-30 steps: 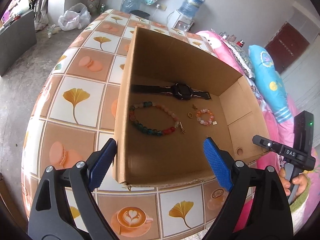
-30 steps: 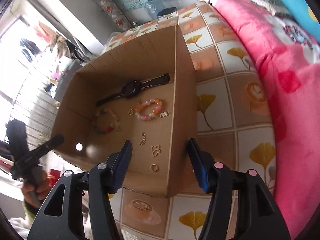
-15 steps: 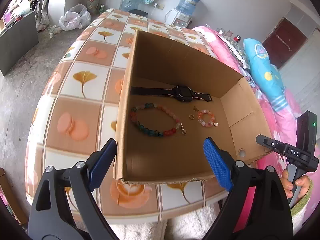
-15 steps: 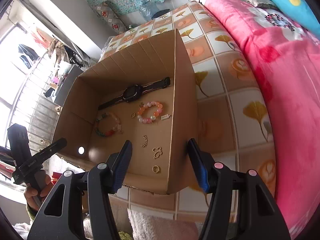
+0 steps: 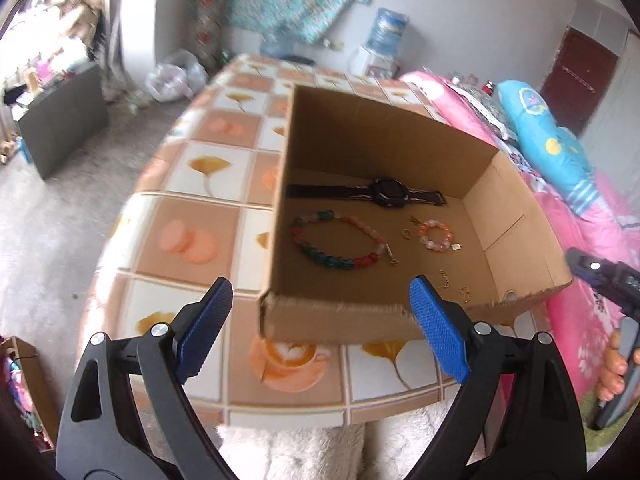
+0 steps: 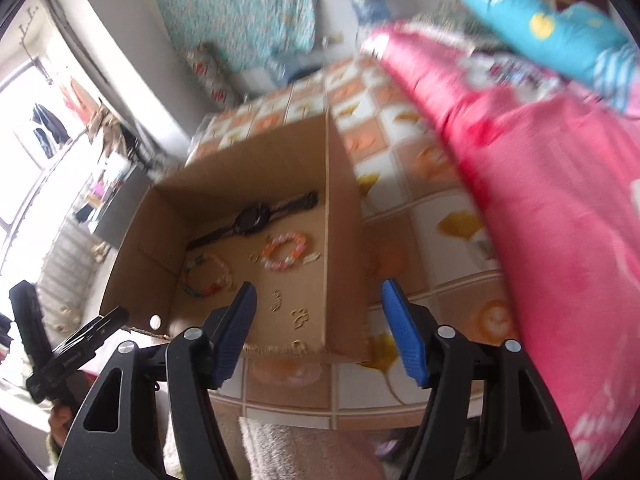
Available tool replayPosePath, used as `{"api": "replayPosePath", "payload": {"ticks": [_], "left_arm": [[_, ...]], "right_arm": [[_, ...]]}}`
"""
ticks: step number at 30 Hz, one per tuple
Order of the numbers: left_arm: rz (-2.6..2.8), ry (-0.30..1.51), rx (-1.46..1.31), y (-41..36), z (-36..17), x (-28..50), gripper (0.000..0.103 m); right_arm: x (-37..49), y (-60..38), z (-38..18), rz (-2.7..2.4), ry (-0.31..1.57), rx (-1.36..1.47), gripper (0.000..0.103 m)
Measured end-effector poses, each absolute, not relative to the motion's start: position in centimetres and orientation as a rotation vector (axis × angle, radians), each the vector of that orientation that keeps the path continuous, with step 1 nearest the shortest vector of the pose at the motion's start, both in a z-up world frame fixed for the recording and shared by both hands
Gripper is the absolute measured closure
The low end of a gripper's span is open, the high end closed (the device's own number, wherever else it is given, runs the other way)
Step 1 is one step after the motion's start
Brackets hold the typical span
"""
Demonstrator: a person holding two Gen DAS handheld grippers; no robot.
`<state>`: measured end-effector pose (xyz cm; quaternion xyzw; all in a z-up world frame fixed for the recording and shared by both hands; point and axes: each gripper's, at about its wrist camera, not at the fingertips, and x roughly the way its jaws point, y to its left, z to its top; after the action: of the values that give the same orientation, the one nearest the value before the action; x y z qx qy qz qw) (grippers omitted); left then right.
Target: Organize jewelry
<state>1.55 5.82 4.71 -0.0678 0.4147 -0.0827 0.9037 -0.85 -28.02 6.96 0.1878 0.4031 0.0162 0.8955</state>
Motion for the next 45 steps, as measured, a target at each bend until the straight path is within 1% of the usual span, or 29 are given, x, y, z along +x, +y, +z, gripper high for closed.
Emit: {"api": "replayPosePath", "payload": {"ticks": [4,7,10,18,26,45], "left_arm": [[-0.145,0.819,-0.101,5.4,6.1,-1.1,0.013],[-0.154,0.802,-0.078,4.8,6.6,-2.6,0.012],[-0.157,0.792,-0.058,3.8,6.9,-3.6,0.011],[-0.063,0.825,0.064,0.5,6.4,-3.3,0.010],[-0.025,0.866,0.130,-1.2,5.5,-3.1,0.010],[-0.041,0.928,0.060,-1.2,4.8,-2.4,0.010]], "right_arm": [[-4.6,-27.1,7.9,-0.056,0.742,0.307,0.020],[-6.7,-26.0,7.4,-0.100,0.732,0.257,0.016],[-7.7,-24.6,6.7,-0.085,0.760,0.246,0.015],[-7.4,-21.0,5.8,-0.082,0.798,0.152,0.008],[-6.4,-19.9,6.2,-0.109,0.822,0.110,0.007],[-5.4,-18.1,5.9,-0.115,0.859,0.066,0.007]]}}
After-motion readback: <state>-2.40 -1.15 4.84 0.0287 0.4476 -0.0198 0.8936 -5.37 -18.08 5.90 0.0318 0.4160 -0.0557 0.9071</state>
